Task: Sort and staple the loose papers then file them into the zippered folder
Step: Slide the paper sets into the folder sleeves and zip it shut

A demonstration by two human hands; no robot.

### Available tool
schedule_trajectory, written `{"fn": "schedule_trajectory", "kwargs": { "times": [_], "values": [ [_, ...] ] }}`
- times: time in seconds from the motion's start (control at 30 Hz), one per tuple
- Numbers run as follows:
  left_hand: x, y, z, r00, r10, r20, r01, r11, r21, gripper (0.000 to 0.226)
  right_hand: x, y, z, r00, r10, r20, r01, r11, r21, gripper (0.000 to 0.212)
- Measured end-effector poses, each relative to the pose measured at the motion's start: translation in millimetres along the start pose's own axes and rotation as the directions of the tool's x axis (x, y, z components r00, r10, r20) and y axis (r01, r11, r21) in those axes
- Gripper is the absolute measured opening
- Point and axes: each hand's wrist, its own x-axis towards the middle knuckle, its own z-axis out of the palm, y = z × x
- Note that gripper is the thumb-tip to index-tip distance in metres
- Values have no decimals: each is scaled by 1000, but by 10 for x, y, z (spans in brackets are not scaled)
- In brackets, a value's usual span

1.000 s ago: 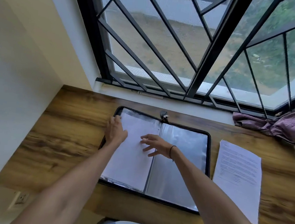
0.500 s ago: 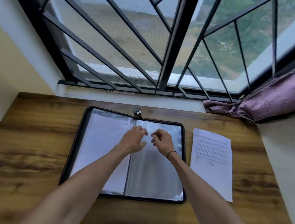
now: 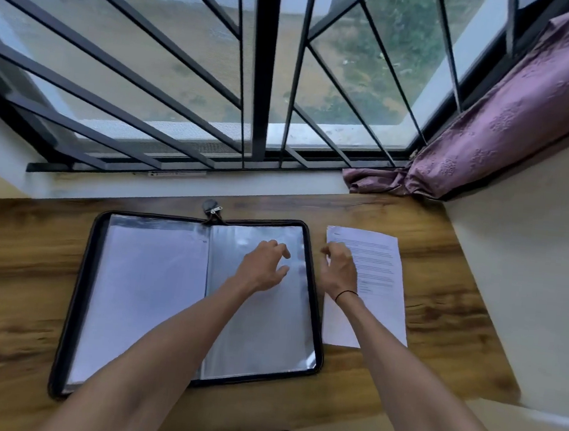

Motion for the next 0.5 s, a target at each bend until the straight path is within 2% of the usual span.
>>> {"fn": "schedule_trajectory", "kwargs": {
  "times": [0.1, 0.23, 0.37, 0.5],
  "values": [
    [87, 153, 130, 1000, 17, 22, -16, 998, -65, 31, 62, 326, -178, 998, 67, 11, -65, 990, -126, 42],
    [237, 387, 282, 998, -50, 38, 58, 968, -245, 34, 187, 655, -392, 979, 178, 102, -153, 965, -215, 60],
    [444, 647, 413, 978, -169, 120, 205, 874, -440, 52, 213, 789, -458, 929, 288, 234, -200, 919, -340, 85],
    [646, 916, 547, 933, -238, 270, 356, 725, -589, 70, 151, 863, -445, 903, 357, 239, -264, 899, -349, 97]
  ]
}}
